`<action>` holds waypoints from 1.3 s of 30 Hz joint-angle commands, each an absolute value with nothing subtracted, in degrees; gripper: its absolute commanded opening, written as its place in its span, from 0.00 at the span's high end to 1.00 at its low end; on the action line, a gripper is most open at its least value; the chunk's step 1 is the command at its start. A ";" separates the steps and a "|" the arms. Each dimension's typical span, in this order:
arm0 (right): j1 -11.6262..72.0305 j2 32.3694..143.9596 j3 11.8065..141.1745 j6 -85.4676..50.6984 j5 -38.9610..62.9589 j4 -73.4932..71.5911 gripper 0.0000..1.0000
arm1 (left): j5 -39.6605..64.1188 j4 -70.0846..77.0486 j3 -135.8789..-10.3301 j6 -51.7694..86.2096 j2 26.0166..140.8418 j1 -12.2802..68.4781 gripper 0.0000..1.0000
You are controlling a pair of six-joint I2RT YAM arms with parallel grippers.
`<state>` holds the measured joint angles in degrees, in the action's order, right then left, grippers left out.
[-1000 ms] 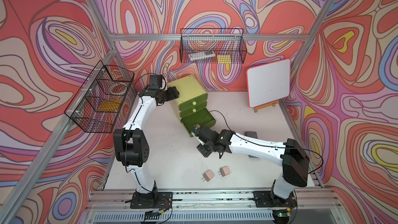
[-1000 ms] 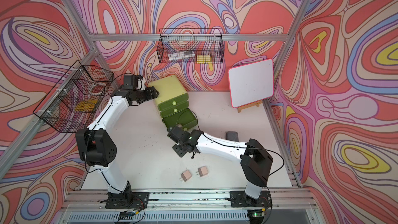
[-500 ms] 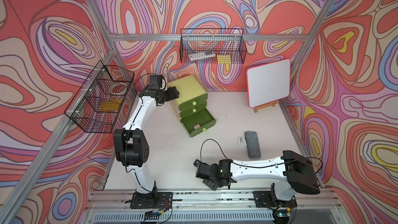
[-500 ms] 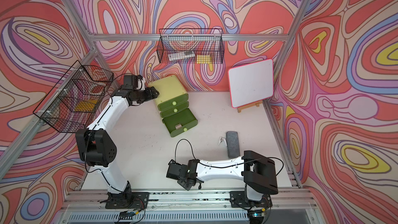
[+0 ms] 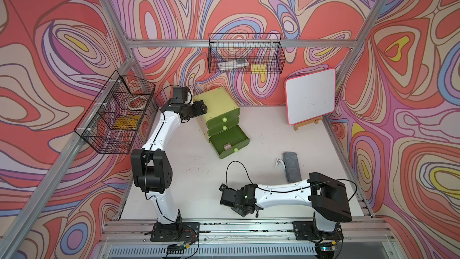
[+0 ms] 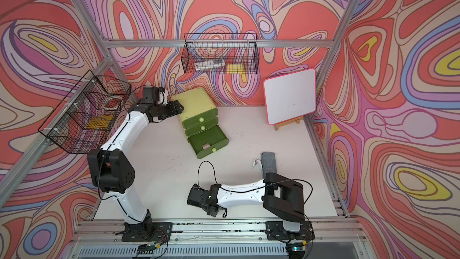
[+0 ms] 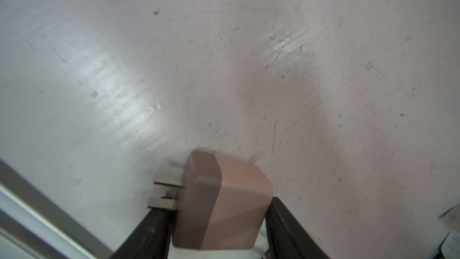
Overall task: Place the plugs into the drawer by color
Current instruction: Pick up the plug from the center of the board.
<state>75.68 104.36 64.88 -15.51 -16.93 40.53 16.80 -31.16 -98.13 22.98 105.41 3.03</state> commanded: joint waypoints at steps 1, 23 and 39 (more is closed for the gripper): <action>73.26 105.98 67.28 -12.42 -17.61 38.60 0.40 | 15.61 -37.09 -96.20 22.68 105.48 3.34 0.18; 64.49 104.81 66.88 -23.18 0.19 33.72 0.30 | 15.78 -36.97 -96.16 22.75 105.14 3.34 0.18; 69.73 103.72 72.29 -18.14 0.87 37.10 0.33 | 15.99 -36.97 -96.16 23.02 105.64 3.52 0.18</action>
<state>67.55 103.94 69.49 -22.41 3.16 33.30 16.97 -31.18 -98.13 23.49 105.41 3.14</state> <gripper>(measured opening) 0.673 0.818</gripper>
